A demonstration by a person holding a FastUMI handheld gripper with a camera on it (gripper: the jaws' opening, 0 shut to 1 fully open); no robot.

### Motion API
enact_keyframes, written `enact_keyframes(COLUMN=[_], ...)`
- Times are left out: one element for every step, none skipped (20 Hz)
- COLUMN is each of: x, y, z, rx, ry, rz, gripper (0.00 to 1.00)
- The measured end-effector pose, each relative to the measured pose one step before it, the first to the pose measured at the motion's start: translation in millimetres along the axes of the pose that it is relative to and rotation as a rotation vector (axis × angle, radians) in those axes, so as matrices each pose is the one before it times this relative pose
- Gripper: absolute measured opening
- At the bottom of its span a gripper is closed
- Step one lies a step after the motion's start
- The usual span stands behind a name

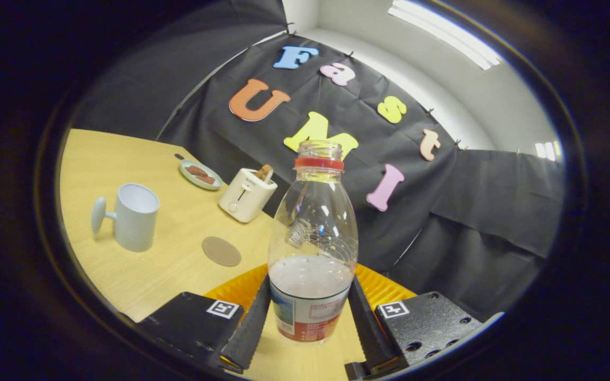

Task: Take the bottle from table, then pour the juice into the cup, finally place the bottle on the coaster

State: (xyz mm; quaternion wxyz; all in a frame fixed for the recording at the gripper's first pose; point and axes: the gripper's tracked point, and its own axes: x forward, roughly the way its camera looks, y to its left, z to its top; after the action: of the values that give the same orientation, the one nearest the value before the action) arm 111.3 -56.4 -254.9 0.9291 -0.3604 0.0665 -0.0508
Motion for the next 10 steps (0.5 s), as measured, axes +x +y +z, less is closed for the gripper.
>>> enact_keyframes(x=[1.01, -0.23, 0.77, 1.23, 5.08, 2.58, 3.89, 3.69, 3.11, 2.03], y=[-0.07, 0.03, 0.25, -0.13, 3.08, 2.95, 2.09, -0.20, -1.74, -1.88], z=[0.84, 2.70, 3.40, 2.78, 4.88, 2.85, 1.92, 2.58, 2.46, 5.25], rx=[-0.04764, -0.04952, -0.04421, -0.02992, -0.01524, -0.01272, -0.02310, -0.02835, -0.02992, -0.03551], ry=[0.00093, -0.00210, -0.00168, -0.00329, 0.00116, 0.00392, 0.00276, 0.00363, 0.00276, -0.00738], rz=[-0.00460, -0.00353, -0.00423, -0.00690, 0.00103, 0.00817, 0.00469, -0.00096, -0.00393, -0.00852], gripper=[0.81, 0.81, 0.81, 0.81, 0.81, 0.81, 0.81, 0.81, 0.80, 0.80])
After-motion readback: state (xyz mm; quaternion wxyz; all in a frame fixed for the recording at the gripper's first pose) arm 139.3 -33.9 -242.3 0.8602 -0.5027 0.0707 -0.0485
